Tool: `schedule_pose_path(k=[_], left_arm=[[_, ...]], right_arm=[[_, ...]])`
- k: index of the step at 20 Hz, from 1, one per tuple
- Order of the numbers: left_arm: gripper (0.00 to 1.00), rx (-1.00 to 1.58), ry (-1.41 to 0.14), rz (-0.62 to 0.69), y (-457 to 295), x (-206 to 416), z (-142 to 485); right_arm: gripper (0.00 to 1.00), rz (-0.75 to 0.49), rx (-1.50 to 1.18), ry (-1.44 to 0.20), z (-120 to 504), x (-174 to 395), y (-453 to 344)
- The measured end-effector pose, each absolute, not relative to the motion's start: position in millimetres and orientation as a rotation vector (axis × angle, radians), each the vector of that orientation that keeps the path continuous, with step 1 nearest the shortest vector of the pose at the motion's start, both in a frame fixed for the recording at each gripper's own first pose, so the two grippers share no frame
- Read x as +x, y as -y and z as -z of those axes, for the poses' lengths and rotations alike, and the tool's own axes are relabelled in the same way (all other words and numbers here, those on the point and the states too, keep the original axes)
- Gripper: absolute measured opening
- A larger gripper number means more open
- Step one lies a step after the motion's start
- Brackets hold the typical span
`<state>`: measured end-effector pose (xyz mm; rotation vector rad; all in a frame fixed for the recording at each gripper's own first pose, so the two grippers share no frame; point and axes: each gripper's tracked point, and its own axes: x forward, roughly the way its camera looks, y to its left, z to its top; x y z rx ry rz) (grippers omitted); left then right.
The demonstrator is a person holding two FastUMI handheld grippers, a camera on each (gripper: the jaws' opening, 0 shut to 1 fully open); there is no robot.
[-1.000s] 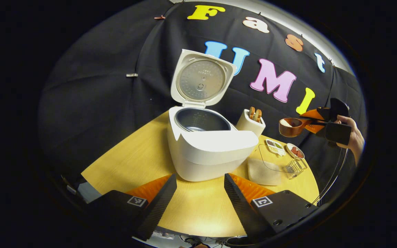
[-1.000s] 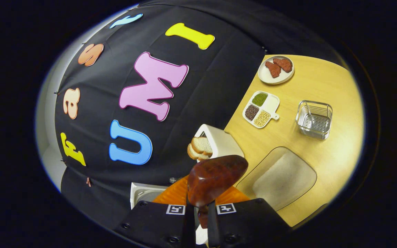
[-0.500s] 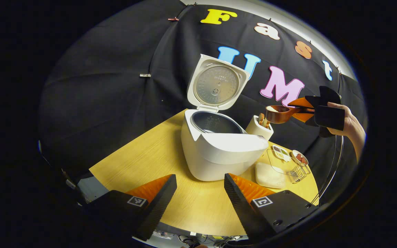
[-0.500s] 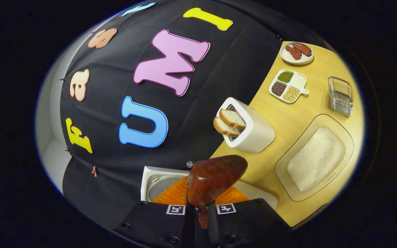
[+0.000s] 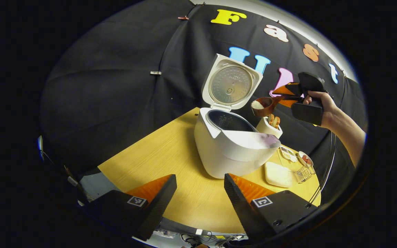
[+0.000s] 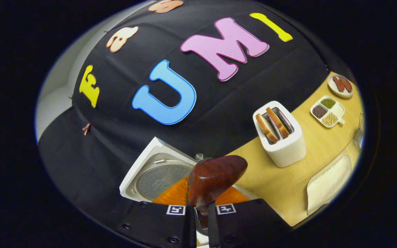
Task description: Close the left gripper, press the button to open the rice cooker; take a wooden spoon from the chopstick holder with the right hand, scoop a spoonful of rice and pour it into the rice cooker, then put the wooden spoon back into the chopstick holder.
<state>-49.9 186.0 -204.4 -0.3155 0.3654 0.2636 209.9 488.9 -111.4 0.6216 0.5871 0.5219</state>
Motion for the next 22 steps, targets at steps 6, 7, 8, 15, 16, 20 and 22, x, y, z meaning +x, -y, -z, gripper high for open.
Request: schedule_pose_path(k=[6, 7, 8, 15, 16, 20, 22], left_arm=[[0.97, -0.335, -0.368, -0.280, -197, -47, 206], [0.97, -0.334, -0.367, -0.280, -198, -46, 206], [0.95, -0.331, -0.366, -0.280, -199, -44, 205], [0.96, -0.323, -0.364, -0.270, -201, -32, 202], [0.97, -0.324, -0.363, -0.269, -200, -31, 203], [0.96, -0.335, -0.366, -0.254, -195, -28, 204], [0.96, -0.328, -0.364, -0.249, -193, -26, 203]], right_arm=[[0.18, -0.593, 0.423, -0.430, 119, 216, -519], [0.18, -0.610, 0.393, -0.408, 119, 216, -522], [0.18, -0.623, 0.368, -0.388, 121, 215, -524], [0.18, -0.835, 0.102, -0.240, 119, 186, -562], [0.18, -0.862, 0.070, -0.228, 124, 181, -565], [0.17, -0.955, -0.067, -0.185, 137, 161, -579], [0.18, -0.991, -0.157, -0.145, 142, 151, -583]])
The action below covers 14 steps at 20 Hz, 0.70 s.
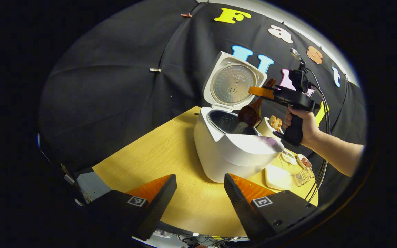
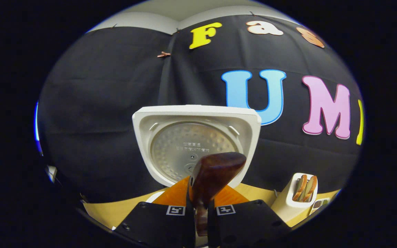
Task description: Close the left gripper, press the button to open the rice cooker; take a wooden spoon from the chopstick holder with the right hand, scoop a spoonful of rice and pour it into the rice cooker, then put the wooden spoon back into the chopstick holder.
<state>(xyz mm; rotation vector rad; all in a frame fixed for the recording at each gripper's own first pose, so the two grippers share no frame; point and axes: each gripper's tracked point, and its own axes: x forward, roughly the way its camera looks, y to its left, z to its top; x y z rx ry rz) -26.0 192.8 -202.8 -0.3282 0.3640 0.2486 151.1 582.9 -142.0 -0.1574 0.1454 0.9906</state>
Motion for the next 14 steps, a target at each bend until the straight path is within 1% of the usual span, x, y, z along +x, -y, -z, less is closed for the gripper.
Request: schedule_pose_path(k=[2, 4, 5, 10, 14], left_arm=[[0.96, -0.315, -0.360, -0.241, -190, -22, 201], [0.97, -0.309, -0.358, -0.234, -189, -20, 200], [0.95, -0.305, -0.356, -0.232, -188, -19, 199], [0.96, -0.264, -0.337, -0.236, -184, -19, 193], [0.96, -0.240, -0.340, -0.224, -168, -19, 189]], right_arm=[[0.18, -1.032, -0.217, -0.102, 143, 139, -587], [0.18, -1.043, -0.221, -0.112, 146, 132, -587], [0.18, -1.038, -0.210, -0.127, 146, 132, -587], [0.18, -0.973, -0.053, -0.172, 119, 148, -566], [0.18, -0.902, 0.036, -0.190, 91, 165, -518]])
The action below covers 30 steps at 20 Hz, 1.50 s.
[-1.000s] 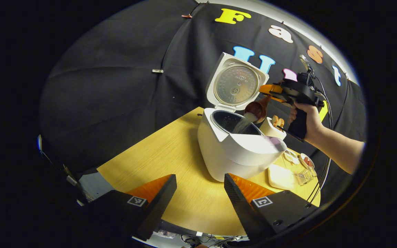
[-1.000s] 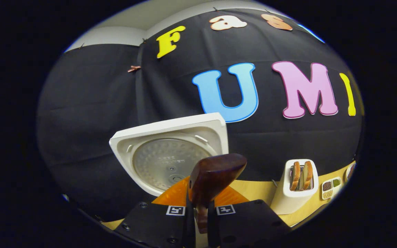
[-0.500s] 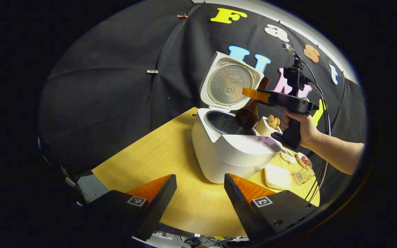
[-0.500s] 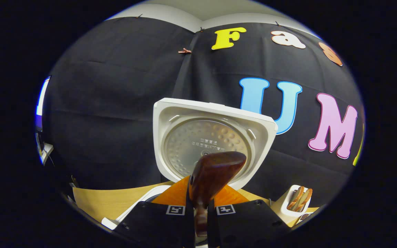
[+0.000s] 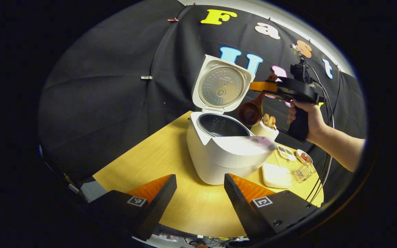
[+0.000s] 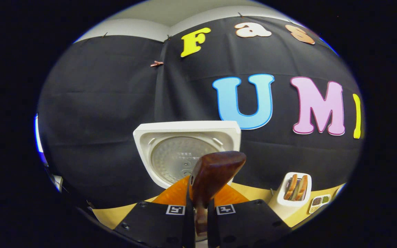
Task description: Close the left gripper, press the button to open the rice cooker; take a wooden spoon from the chopstick holder with the right hand, scoop a spoonful of rice and pour it into the rice cooker, then put the wooden spoon back into the chopstick holder.
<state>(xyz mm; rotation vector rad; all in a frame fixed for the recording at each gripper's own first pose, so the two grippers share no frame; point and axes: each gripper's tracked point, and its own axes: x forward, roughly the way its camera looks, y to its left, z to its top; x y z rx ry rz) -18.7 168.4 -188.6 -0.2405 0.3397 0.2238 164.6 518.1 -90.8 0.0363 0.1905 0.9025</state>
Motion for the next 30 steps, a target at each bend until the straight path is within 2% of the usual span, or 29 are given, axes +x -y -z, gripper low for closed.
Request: schedule_pose_path(k=[7, 15, 23, 26, 27, 28, 30], left_arm=[[0.95, -0.198, -0.309, -0.218, -132, -10, 164], [0.95, -0.195, -0.278, -0.273, -73, -3, 141], [0.96, -0.218, -0.294, -0.287, -8, 7, 139], [0.95, -0.241, -0.304, -0.305, 9, 9, 142], [0.96, -0.246, -0.307, -0.313, 14, 10, 142], [0.95, -0.251, -0.308, -0.320, 18, 10, 143], [0.95, -0.259, -0.306, -0.336, 27, 11, 140]], right_arm=[[0.18, -0.724, 0.092, -0.159, 49, 213, -380], [0.18, -0.527, 0.137, -0.169, 45, 264, -208], [0.18, -0.380, 0.192, -0.267, 99, 298, -85], [0.18, -0.358, 0.241, -0.329, 129, 304, -64], [0.14, -0.357, 0.240, -0.344, 140, 307, -58], [0.18, -0.359, 0.234, -0.357, 150, 307, -53], [0.18, -0.364, 0.233, -0.389, 169, 310, -46]])
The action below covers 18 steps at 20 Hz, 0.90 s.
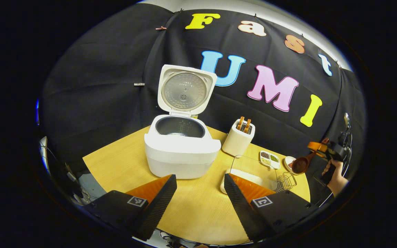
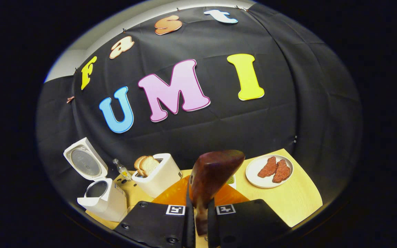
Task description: Close the left gripper, press the button to open the rice cooker; take a wooden spoon from the chopstick holder with the right hand, scoop a spoonful of rice and pour it into the rice cooker, then put the wooden spoon back into the chopstick holder.
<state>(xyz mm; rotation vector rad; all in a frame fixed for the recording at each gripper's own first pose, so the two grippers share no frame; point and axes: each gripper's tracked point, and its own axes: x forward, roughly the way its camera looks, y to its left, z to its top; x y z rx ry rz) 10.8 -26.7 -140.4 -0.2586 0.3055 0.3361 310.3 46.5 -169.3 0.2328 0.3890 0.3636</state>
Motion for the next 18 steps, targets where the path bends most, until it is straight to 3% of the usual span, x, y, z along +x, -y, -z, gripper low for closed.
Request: schedule_pose_path(k=[2, 5, 18], left_arm=[[0.95, -0.261, -0.298, -0.353, 34, 10, 136], [0.95, -0.288, -0.293, -0.383, 43, 10, 135], [0.95, -0.302, -0.302, -0.453, 58, -5, 147]], right_arm=[[0.14, -0.360, 0.247, -0.416, 187, 314, -41], [0.18, -0.343, 0.253, -0.463, 216, 319, -31], [0.18, -0.355, 0.239, -0.614, 302, 305, -36]])
